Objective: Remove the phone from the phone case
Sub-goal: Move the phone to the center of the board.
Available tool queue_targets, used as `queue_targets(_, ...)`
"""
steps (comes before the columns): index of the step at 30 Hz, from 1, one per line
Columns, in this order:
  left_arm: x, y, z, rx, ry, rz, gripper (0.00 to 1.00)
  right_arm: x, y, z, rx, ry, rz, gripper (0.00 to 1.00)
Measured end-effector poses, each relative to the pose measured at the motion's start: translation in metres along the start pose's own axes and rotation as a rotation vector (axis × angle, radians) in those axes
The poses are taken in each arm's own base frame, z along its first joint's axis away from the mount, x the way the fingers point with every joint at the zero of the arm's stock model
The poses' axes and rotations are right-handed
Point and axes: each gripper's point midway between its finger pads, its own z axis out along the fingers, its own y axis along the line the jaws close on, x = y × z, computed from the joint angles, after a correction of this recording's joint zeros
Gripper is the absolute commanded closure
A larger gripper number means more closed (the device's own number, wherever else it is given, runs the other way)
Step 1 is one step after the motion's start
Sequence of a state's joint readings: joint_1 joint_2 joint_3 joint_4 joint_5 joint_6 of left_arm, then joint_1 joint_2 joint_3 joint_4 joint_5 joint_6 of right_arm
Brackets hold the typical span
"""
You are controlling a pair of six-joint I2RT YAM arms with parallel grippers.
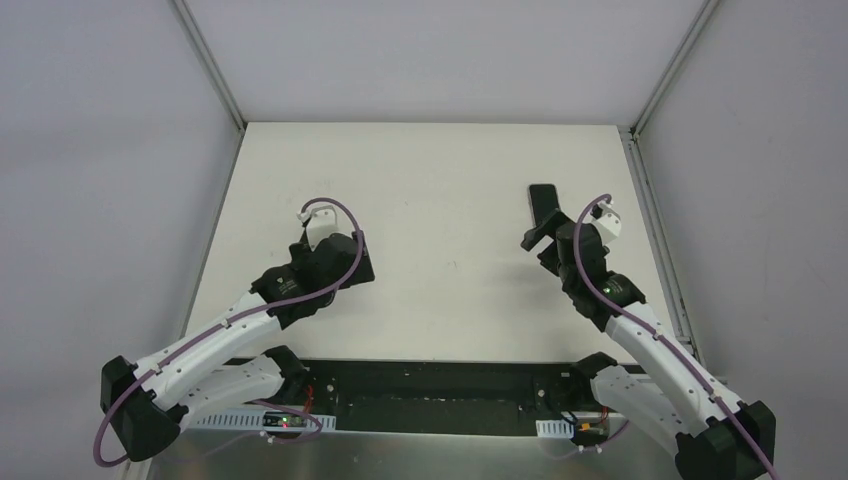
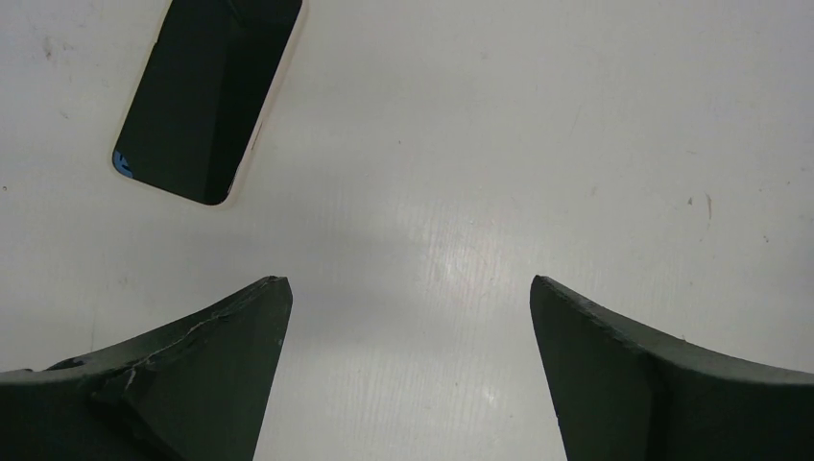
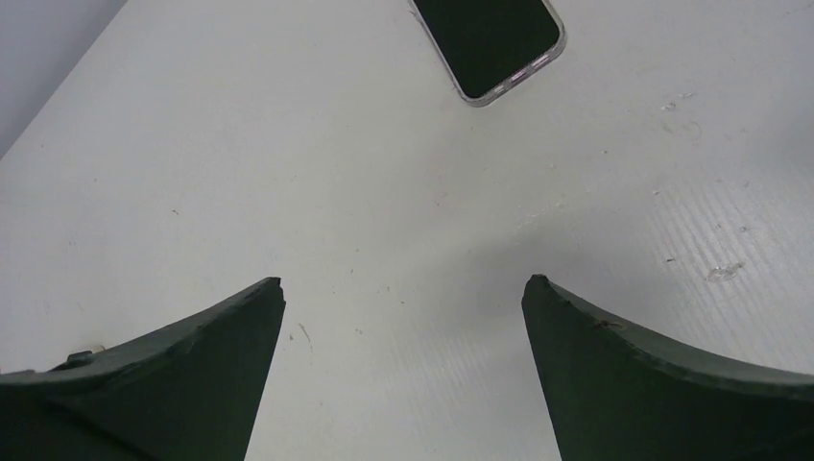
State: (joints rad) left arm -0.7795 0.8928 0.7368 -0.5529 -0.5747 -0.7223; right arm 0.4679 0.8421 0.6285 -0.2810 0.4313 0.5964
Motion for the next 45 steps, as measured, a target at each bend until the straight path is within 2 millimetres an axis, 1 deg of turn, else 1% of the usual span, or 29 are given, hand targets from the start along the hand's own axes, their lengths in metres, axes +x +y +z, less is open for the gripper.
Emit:
queue_targets(6, -0.002, -0.002, -0.006, 0.043, -0.018, -0.029, 0.01, -0.006, -0.008, 0.005, 0.028, -0.007, 0.025, 0.01)
queue_targets(9, -0.001, -0.003, -0.007, 0.058, -0.017, -0.036, 0.01, -0.010, -0.015, 0.015, 0.065, 0.000, 0.061, 0.01)
queue_targets(17, 0.001, -0.008, -0.011, 0.101, -0.002, -0.046, 0.01, -0.015, -0.043, 0.057, 0.192, 0.032, 0.206, 0.01)
queue_targets(22, 0.002, -0.007, -0.013, 0.119, -0.010, -0.058, 0.03, -0.023, -0.058, 0.087, 0.268, 0.033, 0.270, 0.05)
queue_targets(24, 0.004, -0.007, -0.013, 0.125, -0.006, -0.059, 0.03, -0.028, -0.061, 0.098, 0.291, 0.034, 0.280, 0.05)
queue_targets(28, 0.009, -0.007, -0.012, 0.130, 0.006, -0.056, 0.03, -0.042, -0.057, 0.119, 0.302, 0.035, 0.296, 0.06)
queue_targets(33, 0.013, -0.007, -0.010, 0.126, 0.017, -0.050, 0.04, -0.062, -0.054, 0.146, 0.308, 0.046, 0.316, 0.11)
queue_targets(36, 0.015, -0.009, -0.008, 0.129, 0.025, -0.050, 0.04, -0.068, -0.054, 0.162, 0.311, 0.069, 0.327, 0.15)
queue_targets(39, 0.018, -0.011, -0.007, 0.137, 0.035, -0.055, 0.05, -0.065, -0.058, 0.174, 0.315, 0.105, 0.342, 0.20)
queue_targets(45, 0.025, -0.012, -0.005, 0.148, 0.049, -0.065, 0.05, -0.044, -0.064, 0.185, 0.333, 0.185, 0.385, 0.21)
